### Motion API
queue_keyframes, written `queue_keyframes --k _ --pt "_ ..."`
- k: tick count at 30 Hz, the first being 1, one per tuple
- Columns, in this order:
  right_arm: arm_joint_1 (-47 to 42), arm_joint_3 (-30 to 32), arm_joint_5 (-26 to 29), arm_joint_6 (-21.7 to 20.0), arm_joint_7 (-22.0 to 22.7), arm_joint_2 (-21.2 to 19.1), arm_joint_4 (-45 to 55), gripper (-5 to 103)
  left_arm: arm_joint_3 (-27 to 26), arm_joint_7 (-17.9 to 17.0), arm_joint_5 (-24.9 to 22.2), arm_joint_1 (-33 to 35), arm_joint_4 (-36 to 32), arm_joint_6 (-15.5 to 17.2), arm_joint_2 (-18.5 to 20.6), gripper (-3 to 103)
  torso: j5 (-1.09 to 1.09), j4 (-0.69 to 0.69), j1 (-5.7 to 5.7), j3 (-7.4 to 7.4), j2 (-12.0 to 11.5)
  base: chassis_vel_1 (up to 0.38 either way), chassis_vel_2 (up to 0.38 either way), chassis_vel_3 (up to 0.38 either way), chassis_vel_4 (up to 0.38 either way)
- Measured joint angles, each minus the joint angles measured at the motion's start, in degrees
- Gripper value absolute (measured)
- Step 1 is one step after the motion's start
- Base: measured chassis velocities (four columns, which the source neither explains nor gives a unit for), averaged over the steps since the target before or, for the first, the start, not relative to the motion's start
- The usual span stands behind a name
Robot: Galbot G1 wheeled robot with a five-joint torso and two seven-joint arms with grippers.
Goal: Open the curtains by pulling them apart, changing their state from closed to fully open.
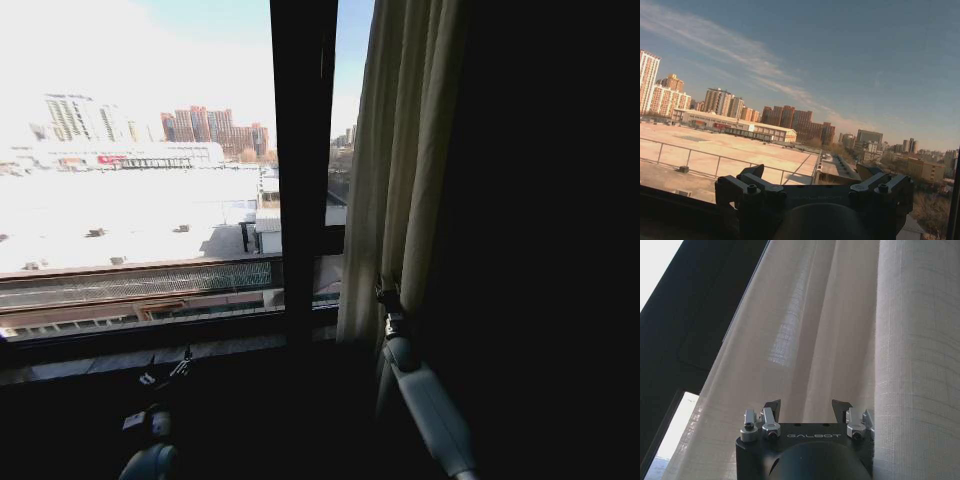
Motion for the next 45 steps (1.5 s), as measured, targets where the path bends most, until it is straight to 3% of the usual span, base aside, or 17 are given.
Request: queue_keyframes --k 1,3,7,9,11,13,19,21,23,30,45 --pt "-1.5 -0.37 0.27 0.11 -0.47 -0.48 1.65 65 -0.01 0.0 0.0 0.0 0.0 0.0 0.0 100 0.0 -0.01 0.0 0.0 0.0 0.0 0.0 0.0 0.0" --pt "-3.36 -0.89 0.76 0.44 -1.29 -1.06 3.54 65 0.0 0.0 0.0 0.0 0.0 0.0 0.0 100 0.0 -0.01 0.0 0.0 0.0 0.0 0.0 0.0 0.0" --pt "-7.81 -2.14 2.14 3.0 -4.46 -2.37 7.53 86 0.0 0.0 0.0 0.0 0.0 0.0 0.0 100 0.0 0.0 -0.01 0.0 0.0 0.0 0.0 0.0 0.0" --pt "-8.64 -2.46 2.68 3.91 -5.57 -2.51 8.21 86 0.0 0.0 0.0 0.0 0.0 0.0 0.0 100 0.01 0.0 0.0 0.0 0.0 0.0 0.0 0.0 0.0" --pt "-10.36 -3.78 5.08 5.13 -7.77 -2.75 9.85 96 0.0 0.0 0.0 0.0 0.0 0.0 0.0 100 0.0 0.0 0.0 0.0 0.0 0.0 0.0 0.0 0.0" --pt "-11.47 -5.04 7.32 5.2 -8.67 -2.85 10.99 100 0.0 0.0 0.0 0.0 0.0 0.0 0.0 100 0.01 0.0 0.0 0.0 0.0 0.0 0.0 0.0 0.0" --pt "-12.25 -7.57 9.49 4.48 -9.84 -3.98 11.73 100 0.0 0.0 0.0 0.0 0.0 0.0 0.0 100 0.0 0.01 -0.01 0.0 0.0 0.0 0.0 0.0 0.0" --pt "-11.75 -7.67 10.9 2.27 -10.01 -4.88 11.73 100 0.0 0.0 0.0 0.0 0.0 0.0 0.0 100 0.0 0.01 0.0 0.0 0.0 0.0 0.0 0.0 0.0" --pt "-11.22 -6.87 13.69 -3.17 -11.23 -6.74 12.75 100 0.0 0.0 0.0 0.0 0.0 0.0 0.0 100 0.0 0.0 0.0 0.0 -0.01 0.0 0.0 0.0 0.0" --pt "-12.07 -3.61 15.6 -11.23 -13.16 -7.6 15.78 100 0.0 0.0 0.0 0.0 0.0 0.0 0.0 100 0.0 0.0 0.0 0.0 -0.01 0.0 0.0 0.0 0.0" --pt "-15.51 -0.18 15.15 -11.37 -11.91 -4.96 17.0 100 0.0 0.0 0.0 0.0 0.0 0.0 0.0 100 0.0 0.0 0.0 0.0 -0.01 0.0 0.0 0.0 0.0"
